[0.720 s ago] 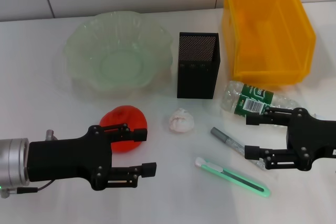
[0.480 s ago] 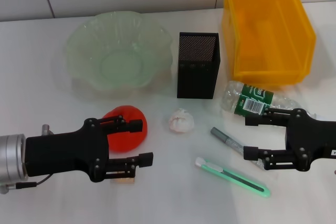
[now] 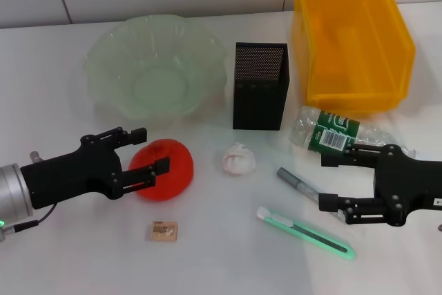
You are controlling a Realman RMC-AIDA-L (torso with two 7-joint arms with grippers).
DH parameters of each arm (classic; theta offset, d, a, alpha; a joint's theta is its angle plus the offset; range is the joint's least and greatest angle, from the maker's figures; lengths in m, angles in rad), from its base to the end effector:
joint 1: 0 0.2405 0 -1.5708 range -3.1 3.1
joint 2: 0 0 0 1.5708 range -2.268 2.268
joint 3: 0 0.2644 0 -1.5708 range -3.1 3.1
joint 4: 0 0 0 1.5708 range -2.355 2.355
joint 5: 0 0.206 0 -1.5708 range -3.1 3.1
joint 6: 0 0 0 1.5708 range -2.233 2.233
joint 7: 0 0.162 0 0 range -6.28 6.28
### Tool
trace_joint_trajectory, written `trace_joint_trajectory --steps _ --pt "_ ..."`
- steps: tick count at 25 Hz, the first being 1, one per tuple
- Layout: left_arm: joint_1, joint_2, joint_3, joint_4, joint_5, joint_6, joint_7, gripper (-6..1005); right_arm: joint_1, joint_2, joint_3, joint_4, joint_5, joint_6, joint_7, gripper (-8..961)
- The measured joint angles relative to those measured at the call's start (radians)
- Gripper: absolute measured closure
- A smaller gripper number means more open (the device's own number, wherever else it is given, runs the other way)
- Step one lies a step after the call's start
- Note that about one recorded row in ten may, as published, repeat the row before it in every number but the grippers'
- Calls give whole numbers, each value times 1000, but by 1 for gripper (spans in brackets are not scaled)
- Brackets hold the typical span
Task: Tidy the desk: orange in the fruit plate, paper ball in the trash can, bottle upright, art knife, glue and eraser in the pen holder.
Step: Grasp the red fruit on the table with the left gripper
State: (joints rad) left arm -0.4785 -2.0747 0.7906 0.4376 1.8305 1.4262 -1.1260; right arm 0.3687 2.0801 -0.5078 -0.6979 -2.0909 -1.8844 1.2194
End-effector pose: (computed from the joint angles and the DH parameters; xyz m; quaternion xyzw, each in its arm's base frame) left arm -0.2816 0.3168 -0.0554 -0.9295 -0.2080 -0.2577 0.1623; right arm 0.2903 0.2591 0.0043 -0.9330 0.1871 0.2931 0.0930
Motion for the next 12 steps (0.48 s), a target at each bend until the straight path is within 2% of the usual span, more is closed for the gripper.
trace_joint_trajectory --steps 5,12 --pt "-11 0 3 -48 0 -60 34 234 1 0 -2 2 0 1 0 179" --pt "-29 1 4 -83 4 -110 40 307 1 0 -3 2 0 4 0 178"
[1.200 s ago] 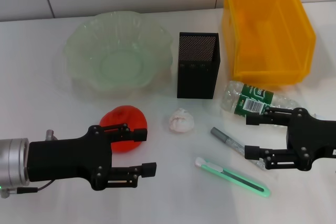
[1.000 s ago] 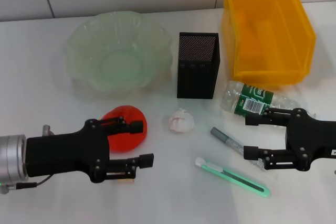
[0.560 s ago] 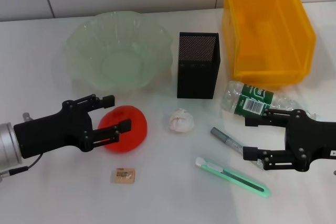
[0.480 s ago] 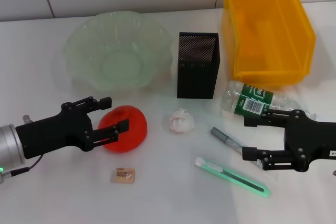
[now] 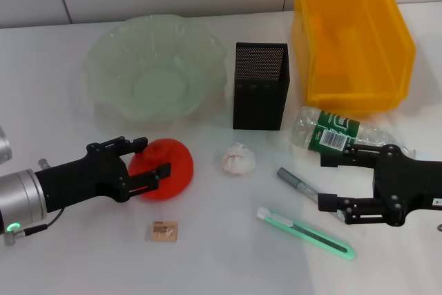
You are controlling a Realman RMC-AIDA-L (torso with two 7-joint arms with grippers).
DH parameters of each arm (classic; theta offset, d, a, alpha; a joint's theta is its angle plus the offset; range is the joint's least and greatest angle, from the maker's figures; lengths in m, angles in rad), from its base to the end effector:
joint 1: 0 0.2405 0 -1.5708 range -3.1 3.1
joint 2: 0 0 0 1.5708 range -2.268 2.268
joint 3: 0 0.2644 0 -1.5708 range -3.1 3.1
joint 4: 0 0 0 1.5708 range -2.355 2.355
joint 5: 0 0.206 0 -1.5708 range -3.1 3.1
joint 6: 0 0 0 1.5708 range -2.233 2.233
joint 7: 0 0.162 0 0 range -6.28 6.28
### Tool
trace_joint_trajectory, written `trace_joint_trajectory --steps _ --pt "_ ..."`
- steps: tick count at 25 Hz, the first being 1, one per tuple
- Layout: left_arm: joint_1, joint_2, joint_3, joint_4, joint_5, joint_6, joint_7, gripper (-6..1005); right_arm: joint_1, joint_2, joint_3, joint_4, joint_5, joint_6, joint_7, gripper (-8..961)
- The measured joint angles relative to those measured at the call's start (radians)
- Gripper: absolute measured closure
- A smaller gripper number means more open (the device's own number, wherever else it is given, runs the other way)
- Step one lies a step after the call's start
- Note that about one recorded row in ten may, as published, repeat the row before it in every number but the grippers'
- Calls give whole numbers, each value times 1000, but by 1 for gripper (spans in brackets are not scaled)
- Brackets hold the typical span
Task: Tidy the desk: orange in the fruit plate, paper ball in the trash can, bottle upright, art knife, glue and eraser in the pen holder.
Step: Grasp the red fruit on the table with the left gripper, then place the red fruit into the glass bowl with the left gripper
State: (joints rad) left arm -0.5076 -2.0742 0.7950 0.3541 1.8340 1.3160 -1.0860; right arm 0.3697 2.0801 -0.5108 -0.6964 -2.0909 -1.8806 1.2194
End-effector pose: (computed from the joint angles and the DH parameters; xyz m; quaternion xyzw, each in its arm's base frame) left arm -0.2909 0.3218 -0.0712 -0.9302 -0.2249 -0.2281 0.1792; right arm 0.2903 0.2596 0.0036 -0.9333 0.1874 0.2920 0.0927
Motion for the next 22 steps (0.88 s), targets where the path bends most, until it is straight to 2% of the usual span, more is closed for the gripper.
trace_joint_trajectory --steps 5,16,21,22 --pt "-5 -1 -1 -3 -5 -7 4 359 -2 0 0 8 0 10 0 178" --pt "-7 -1 38 4 -11 10 9 591 -8 -2 0 22 0 24 0 179" --pt "-11 -1 28 38 -38 108 9 788 -8 -2 0 22 0 29 2 179" --pt "-11 -1 27 49 -52 125 9 797 -8 -2 0 21 0 31 2 179"
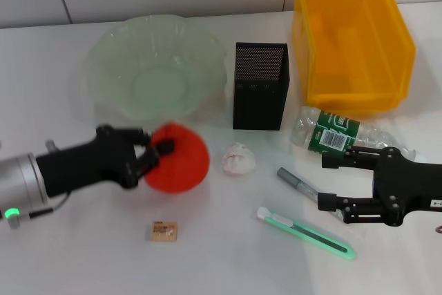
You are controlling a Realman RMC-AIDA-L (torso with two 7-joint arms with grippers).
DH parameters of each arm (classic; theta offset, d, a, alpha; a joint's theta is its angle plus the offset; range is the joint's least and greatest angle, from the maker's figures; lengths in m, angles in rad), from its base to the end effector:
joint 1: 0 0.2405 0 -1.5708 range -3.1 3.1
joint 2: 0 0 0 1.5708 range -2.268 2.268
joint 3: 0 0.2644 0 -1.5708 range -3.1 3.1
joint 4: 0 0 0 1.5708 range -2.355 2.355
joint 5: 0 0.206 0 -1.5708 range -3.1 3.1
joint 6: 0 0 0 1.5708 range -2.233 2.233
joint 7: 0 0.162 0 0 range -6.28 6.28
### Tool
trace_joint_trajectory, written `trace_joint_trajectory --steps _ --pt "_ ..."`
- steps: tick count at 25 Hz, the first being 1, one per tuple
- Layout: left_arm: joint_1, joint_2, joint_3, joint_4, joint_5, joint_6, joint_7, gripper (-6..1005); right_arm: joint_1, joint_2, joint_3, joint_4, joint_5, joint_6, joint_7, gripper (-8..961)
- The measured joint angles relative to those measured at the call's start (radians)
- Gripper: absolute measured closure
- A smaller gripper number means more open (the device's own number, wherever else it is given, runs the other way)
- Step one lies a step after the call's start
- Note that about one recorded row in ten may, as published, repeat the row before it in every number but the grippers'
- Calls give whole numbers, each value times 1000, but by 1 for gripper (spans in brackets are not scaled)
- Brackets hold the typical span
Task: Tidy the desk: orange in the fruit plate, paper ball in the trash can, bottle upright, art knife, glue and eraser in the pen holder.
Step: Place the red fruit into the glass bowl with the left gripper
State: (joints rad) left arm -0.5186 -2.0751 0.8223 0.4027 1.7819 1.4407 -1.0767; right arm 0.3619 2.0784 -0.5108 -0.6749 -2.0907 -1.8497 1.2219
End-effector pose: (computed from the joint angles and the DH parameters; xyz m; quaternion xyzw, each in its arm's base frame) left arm -0.2641 0.3227 -0.0607 -0.9328 -0.1763 -0.2759 0.1504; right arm 0.2959 0.2592 0.0003 -0.9300 0.2034 0.2891 0.1009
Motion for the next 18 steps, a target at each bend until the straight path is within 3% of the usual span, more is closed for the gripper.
trace_joint_trajectory --steps 3,7,10,11,18 --pt "-4 2 5 80 -95 42 0 822 2 1 0 0 0 4 2 180" --pt "-29 2 2 110 -157 3 0 856 3 2 0 0 0 5 2 180" --pt "-71 1 3 106 -204 -125 0 881 3 2 0 0 0 5 2 180" --pt "-102 0 8 95 -209 -221 0 896 3 2 0 0 0 5 3 180" --pt "-181 -1 8 26 -221 -412 1 922 5 2 0 0 0 2 4 180"
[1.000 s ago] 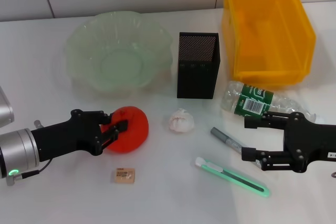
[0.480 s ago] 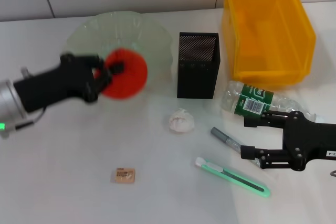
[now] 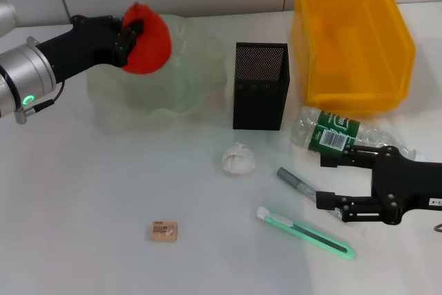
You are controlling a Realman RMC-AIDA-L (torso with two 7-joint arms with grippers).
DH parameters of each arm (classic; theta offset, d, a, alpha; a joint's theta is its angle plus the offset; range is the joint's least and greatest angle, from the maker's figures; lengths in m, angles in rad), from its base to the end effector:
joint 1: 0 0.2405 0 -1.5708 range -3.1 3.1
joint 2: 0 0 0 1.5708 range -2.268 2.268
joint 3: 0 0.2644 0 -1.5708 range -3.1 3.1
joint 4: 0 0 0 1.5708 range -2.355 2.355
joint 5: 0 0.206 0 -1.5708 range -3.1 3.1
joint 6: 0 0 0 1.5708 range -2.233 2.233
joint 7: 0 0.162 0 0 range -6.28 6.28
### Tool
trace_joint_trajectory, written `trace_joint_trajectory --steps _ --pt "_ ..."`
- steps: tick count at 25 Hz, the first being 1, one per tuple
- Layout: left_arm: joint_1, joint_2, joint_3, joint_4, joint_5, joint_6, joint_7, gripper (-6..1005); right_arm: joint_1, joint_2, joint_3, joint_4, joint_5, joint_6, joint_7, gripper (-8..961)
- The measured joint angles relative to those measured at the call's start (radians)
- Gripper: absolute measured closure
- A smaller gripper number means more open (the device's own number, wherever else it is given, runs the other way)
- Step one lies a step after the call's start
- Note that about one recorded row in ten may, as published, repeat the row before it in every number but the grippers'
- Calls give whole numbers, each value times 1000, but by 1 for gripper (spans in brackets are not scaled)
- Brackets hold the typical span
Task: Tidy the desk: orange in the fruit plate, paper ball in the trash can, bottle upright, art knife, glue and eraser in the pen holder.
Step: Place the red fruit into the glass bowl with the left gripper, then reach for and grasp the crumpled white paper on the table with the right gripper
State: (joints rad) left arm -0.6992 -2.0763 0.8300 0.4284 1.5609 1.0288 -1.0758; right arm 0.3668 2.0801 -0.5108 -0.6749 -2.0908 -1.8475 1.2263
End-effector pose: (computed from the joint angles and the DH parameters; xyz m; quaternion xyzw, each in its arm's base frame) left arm -0.2275 0.4309 -0.0326 -0.8902 -0.1770 -0.2591 0.3303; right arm 0.2944 0.2608 -0.0004 -0.9298 0.2037 0.2897 0.1000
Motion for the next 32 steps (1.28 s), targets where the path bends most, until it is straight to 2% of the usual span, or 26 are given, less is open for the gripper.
trace_joint_trajectory --steps 6,12,16,19,20,21,22,23,24,25,27,28,29,30,32 --pt "-10 -2 8 -6 -13 -9 0 917 2 0 0 0 0 -2 1 181" --pt "-7 0 31 -2 -13 11 -6 675 3 -1 1 0 5 3 2 181" --pt "15 2 34 21 -15 79 -11 485 4 -2 8 -6 6 2 4 181" --pt "15 2 34 21 -15 79 -11 383 7 -2 10 -51 9 -10 71 182" --pt "50 5 41 39 -16 183 -9 349 9 -1 8 -83 9 -16 122 182" --pt "50 5 41 39 -16 183 -9 315 13 -2 5 -130 9 -20 180 182" --pt "91 7 56 49 -10 272 -2 281 15 -2 -2 -176 7 -27 234 182" --pt "91 7 56 49 -10 272 -2 230 19 -2 -24 -289 4 -49 328 182" --pt "123 7 71 58 -9 310 3 179 19 -2 -24 -289 4 -49 328 182" --pt "175 7 95 65 -10 335 37 128 20 -1 -44 -348 3 -64 368 182" --pt "221 5 120 64 -13 362 100 130 21 0 -99 -464 1 -82 455 182" --pt "221 5 120 64 -13 362 100 131 24 0 -181 -595 -12 -87 561 182" --pt "221 5 120 64 -13 362 100 132 24 0 -181 -595 -12 -87 561 182" --pt "258 5 147 59 -13 394 138 133 29 -1 -218 -649 -33 -88 614 182" --pt "280 6 174 58 -11 411 144 133 51 -2 -311 -778 -96 -92 724 182"
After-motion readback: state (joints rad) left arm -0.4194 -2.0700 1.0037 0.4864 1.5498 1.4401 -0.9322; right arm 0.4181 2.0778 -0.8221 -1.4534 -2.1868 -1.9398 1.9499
